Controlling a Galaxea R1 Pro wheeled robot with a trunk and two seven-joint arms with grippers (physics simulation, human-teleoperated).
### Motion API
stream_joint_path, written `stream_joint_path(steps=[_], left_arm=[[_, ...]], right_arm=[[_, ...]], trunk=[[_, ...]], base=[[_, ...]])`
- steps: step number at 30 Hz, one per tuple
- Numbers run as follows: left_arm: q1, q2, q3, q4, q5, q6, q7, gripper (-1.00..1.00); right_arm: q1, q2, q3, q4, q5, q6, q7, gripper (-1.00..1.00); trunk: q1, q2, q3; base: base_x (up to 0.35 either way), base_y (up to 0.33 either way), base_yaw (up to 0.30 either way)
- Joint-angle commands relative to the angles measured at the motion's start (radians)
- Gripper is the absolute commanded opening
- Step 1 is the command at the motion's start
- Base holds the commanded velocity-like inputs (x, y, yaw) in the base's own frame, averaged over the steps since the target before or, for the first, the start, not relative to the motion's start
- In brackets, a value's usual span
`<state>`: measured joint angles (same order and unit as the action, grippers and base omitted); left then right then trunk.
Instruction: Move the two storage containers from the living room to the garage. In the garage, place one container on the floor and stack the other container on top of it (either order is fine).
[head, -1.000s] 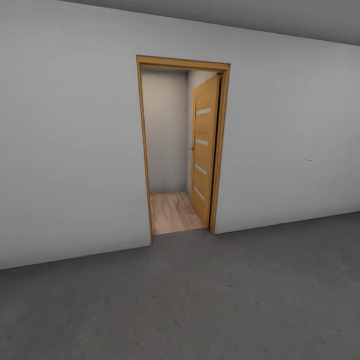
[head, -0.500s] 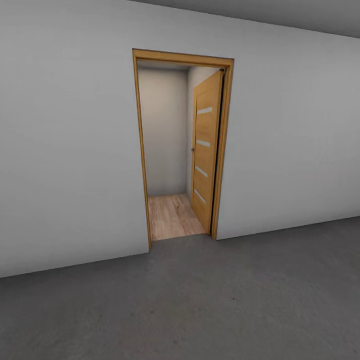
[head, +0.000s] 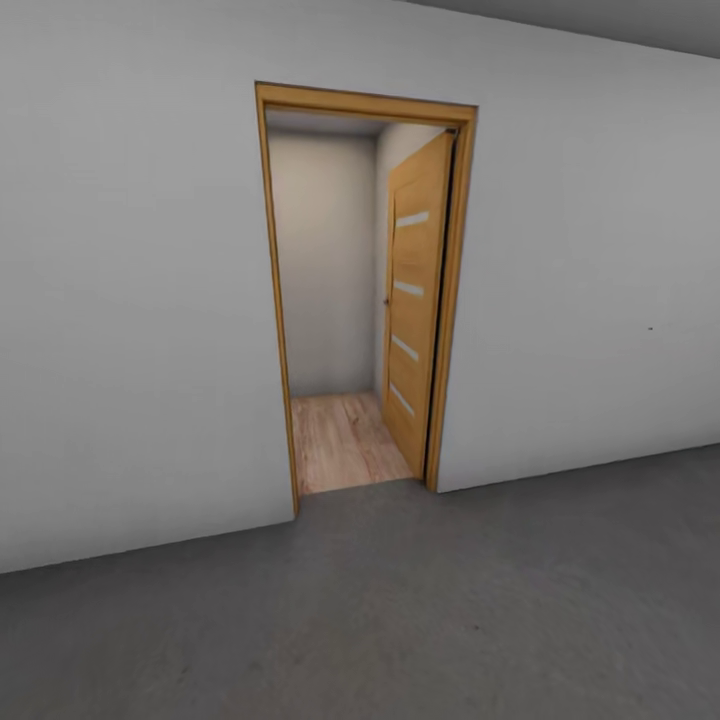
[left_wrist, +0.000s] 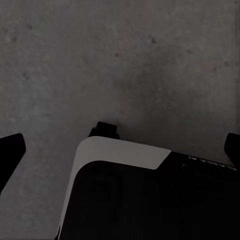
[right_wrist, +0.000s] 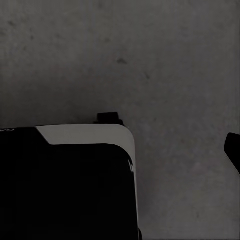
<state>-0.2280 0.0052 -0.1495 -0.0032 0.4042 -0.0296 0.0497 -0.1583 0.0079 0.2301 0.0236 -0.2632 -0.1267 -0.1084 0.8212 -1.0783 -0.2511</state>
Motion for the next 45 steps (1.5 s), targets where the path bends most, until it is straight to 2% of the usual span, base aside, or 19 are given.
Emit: stream_joint_path(steps=[1,45], left_arm=[[-0.001,0.000,-0.009,0.000,0.007,-0.002,0.002,1.00],[-0.001,0.000,-0.008,0.001,0.008,-0.003,0.003,1.00]], right_arm=[[-0.001,0.001,0.009,0.003,-0.009,-0.005,-0.002,1.00],[-0.001,0.003,0.008,0.003,-0.009,-0.005,-0.002,1.00]], trunk=[[0.001,-0.001,-0.001],[0.001,-0.001,-0.001]], base=[[0.324,0.000,0.000],[0.324,0.000,0.000]])
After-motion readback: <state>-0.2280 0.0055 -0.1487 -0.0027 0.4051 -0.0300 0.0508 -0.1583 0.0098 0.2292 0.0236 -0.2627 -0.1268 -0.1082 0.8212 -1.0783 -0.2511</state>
